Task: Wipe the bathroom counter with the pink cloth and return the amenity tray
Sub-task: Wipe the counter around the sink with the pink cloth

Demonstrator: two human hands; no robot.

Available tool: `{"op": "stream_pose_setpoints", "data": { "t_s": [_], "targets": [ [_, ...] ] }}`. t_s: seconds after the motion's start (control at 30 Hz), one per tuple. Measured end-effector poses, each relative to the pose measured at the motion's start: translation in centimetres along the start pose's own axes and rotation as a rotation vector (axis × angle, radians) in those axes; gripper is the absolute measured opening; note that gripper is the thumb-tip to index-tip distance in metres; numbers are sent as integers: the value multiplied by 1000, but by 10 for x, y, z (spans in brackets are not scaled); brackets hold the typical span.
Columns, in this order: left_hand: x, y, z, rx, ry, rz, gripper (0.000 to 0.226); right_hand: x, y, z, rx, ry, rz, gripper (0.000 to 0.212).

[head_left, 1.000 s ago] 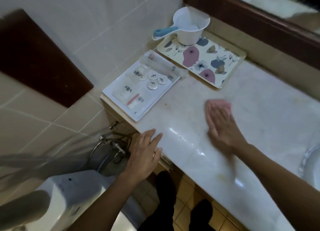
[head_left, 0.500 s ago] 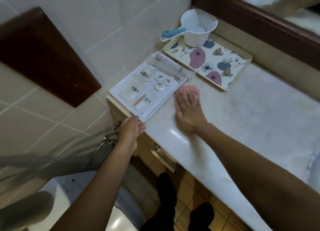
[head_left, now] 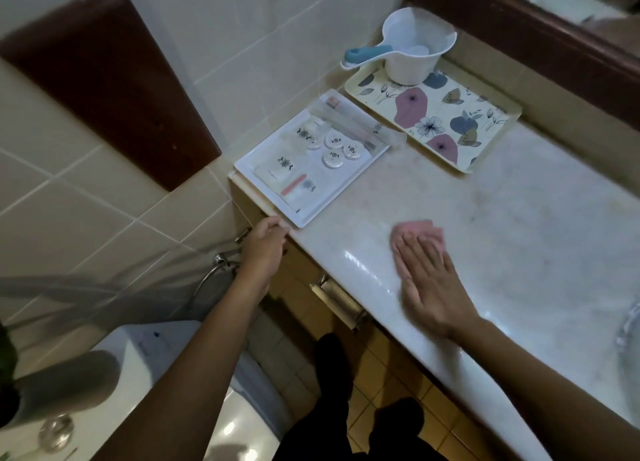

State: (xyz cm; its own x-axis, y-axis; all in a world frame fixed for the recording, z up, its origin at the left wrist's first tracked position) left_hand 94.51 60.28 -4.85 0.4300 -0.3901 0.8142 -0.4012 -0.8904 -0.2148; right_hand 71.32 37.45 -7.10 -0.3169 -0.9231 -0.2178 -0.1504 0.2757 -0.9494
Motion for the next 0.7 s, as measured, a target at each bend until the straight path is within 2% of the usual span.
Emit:
{"op": "stream_pose_setpoints", "data": {
  "t_s": [0.1, 0.17, 0.3, 0.37, 0.43, 0.53, 0.63, 0.7],
  "targets": [
    [-4, -8, -8, 45, 53, 47, 29, 0, -13, 69, 9, 167, 34, 73],
    [-4, -9, -18, 103, 100, 91, 28, -29, -14, 100, 5, 184, 76, 76],
    [1, 2, -39, 168, 268, 207, 29, -114, 10, 67, 24, -28, 22, 73],
    [4, 16, -49, 141, 421, 360, 33, -121, 24, 16, 43, -84, -9, 72],
    [1, 40, -62, 46, 596, 569, 38, -97, 32, -38, 78, -46, -7, 72],
    [-17, 90, -79, -141, 764, 856, 50, -43, 34, -111, 61, 108, -34, 68],
    [-41, 136, -88, -277, 846, 1053, 62, 12, 36, -177, 43, 246, 3, 69],
    [-55, 153, -93, -299, 852, 1167, 66, 51, 28, -201, 54, 349, 51, 68]
  ]
}}
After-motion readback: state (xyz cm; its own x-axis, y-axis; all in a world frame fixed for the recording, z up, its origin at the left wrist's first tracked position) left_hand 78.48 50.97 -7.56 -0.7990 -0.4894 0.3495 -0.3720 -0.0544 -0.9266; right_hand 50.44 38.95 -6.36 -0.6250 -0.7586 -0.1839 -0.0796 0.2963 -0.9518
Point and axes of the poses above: each hand's wrist, its own z-axis towards the middle knuckle, its own y-axis out of the palm, x = y × z, the point moved 6 cm from there along z, towards the middle knuckle, and after that the axes turned 2 degrees about y, right-handed, at the moved point
